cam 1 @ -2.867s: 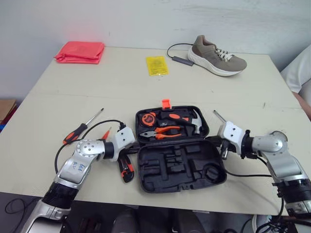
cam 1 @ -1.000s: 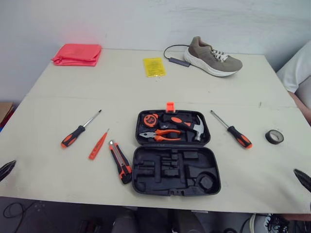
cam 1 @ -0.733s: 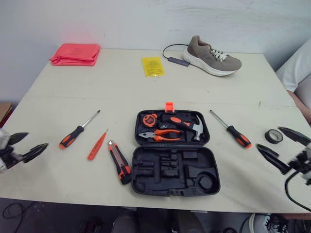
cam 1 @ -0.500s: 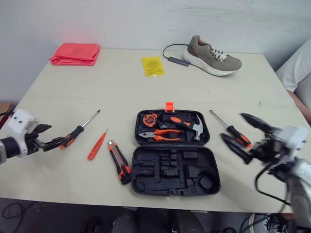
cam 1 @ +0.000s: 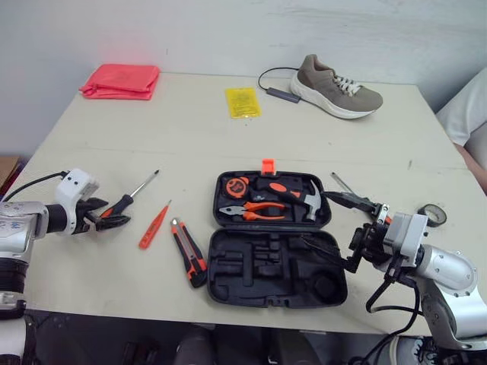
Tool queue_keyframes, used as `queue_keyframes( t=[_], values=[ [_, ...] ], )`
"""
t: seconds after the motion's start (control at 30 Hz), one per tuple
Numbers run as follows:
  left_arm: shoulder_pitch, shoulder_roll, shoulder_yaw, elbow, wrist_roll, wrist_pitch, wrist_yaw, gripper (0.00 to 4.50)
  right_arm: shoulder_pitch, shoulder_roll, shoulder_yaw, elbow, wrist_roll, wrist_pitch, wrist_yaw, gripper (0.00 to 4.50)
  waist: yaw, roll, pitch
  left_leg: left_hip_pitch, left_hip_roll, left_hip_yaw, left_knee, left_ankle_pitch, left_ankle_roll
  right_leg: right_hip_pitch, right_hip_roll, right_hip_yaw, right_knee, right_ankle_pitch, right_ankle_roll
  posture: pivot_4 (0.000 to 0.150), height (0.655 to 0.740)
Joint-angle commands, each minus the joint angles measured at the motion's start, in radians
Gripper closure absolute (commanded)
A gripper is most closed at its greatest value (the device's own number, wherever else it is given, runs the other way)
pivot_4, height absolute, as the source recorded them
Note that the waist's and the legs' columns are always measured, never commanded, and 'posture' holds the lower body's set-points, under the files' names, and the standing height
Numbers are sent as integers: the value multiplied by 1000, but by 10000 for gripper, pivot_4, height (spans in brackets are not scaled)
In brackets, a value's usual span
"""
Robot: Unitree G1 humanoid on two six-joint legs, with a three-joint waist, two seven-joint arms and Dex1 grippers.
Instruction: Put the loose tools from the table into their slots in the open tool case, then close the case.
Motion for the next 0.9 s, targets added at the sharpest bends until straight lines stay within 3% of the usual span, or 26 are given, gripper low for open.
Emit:
queue_keyframes(
  t=[0.03, 0.13, 0.33, 0.47, 0.67, 0.9],
  values=[
    [-8, 3, -16, 29, 31, -31, -19, 104, 6, -12, -20, -6, -1, -30, 9, 0, 0, 0, 0, 0, 0, 0, 0, 0, 0, 0, 0, 0, 1, 0, 0, 1500, 7400],
    [-20, -9, -11, 49, 34, -42, -18, 8941, 9, -11, -23, -1, -8, -37, 3, 0, 0, 0, 0, 0, 0, 1, 1, 0, 0, -1, 0, 1, 2, 0, 0, 1500, 7400],
    [-30, -10, -24, 67, 53, -71, -37, 36536, 15, -14, -28, 9, -21, -49, 6, 0, 0, 0, 0, 0, 0, 3, 0, 1, 0, -3, 0, 2, 3, 0, 0, 1500, 7400],
    [-70, -18, 33, 54, 21, -179, -44, 37100, 11, -39, -54, 39, -20, -64, 24, 0, 1, -1, 0, 0, 0, 5, 1, 1, 0, -5, 0, 3, 5, 0, 0, 1500, 7400],
    [-39, 23, 40, -224, -51, -308, -235, 37100, 14, -77, -86, 91, -17, -90, 55, 0, 1, -4, 1, -5, 2, 5, 7, 0, 0, -6, 2, 3, 6, 0, 0, 1500, 7400],
    [-42, 29, -70, -582, -81, -178, -312, 37100, 35, -100, -91, 128, -17, -111, 86, 0, -1, -3, 1, -3, 3, 8, 7, 0, 0, -6, 11, 12, 7, 0, 0, 1500, 7400]
  ],
)
